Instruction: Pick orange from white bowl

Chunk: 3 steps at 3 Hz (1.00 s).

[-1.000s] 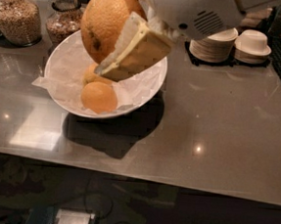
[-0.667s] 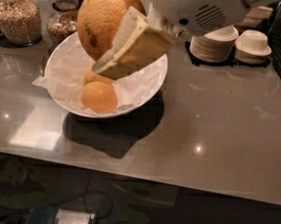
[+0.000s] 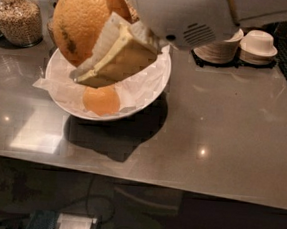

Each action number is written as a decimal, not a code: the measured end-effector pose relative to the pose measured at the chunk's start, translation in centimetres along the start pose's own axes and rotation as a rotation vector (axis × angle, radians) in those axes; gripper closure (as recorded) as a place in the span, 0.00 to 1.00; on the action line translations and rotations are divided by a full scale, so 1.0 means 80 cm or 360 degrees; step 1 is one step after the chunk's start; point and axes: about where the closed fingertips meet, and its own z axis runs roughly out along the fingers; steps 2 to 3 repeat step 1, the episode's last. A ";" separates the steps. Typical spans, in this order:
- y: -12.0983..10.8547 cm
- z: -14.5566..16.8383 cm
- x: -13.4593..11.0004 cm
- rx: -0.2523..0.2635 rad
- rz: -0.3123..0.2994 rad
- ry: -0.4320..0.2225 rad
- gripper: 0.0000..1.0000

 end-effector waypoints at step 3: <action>0.000 0.000 0.000 0.0000 0.0000 0.0000 1.00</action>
Offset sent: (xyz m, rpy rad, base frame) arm 0.0000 0.0000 0.0000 0.0000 0.0000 0.0000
